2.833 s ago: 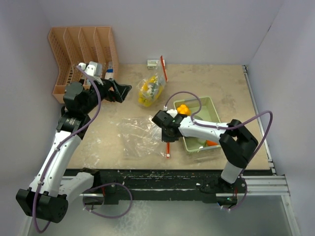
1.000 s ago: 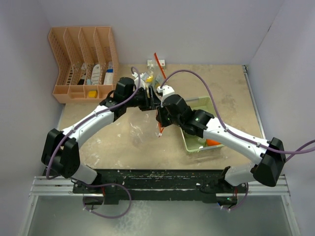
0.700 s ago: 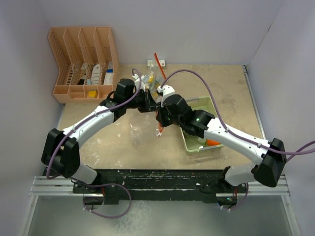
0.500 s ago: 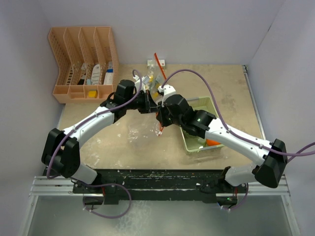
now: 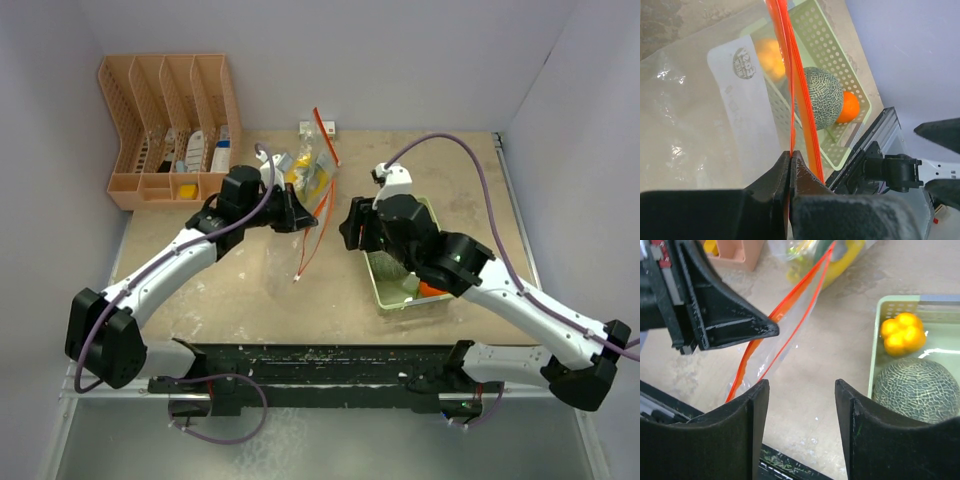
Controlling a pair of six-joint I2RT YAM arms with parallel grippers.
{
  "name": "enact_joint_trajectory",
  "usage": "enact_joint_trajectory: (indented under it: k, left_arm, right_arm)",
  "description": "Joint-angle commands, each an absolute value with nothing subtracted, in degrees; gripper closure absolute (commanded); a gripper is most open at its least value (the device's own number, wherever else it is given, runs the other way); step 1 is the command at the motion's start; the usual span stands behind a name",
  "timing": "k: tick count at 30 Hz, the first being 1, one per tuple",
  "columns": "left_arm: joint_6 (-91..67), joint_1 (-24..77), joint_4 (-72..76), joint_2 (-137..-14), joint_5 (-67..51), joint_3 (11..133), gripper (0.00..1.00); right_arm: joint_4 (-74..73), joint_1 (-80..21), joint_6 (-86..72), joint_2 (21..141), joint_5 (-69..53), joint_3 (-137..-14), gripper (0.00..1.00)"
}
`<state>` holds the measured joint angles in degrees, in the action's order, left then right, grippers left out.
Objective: Place the food in the zip-top bag and seal the zipper
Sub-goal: Open the zipper of the food storage bag.
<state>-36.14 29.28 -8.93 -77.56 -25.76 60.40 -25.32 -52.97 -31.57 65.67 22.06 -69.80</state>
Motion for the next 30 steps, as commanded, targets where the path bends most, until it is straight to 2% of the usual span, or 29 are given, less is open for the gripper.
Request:
enact_joint_trajectory:
  k: [1,19,25,30]
  left_arm:
    - [-35.9,29.2,-7.3,-74.6,-25.5,60.2,1.00]
    - [-37.4,29.2,-8.2,-71.4,-24.5,61.4,1.00]
    - [-37.4,29.2,-8.5,-70.7,-24.5,61.5,1.00]
    - [-37.0,29.2,-8.9,-70.0,-23.7,60.7,1.00]
  right_arm:
    - [-30.1,-52.5,-36.7,66.0,27.4,-72.2,0.42]
    - [-18.4,-51.4,-42.5,76.6,13.0,-73.7,0.41]
    - [-18.6,-51.4,-44.0,77.9,12.0,-74.0,0.43]
    - [-17.5,-51.4,-45.6,73.5,14.9,-72.3,0.44]
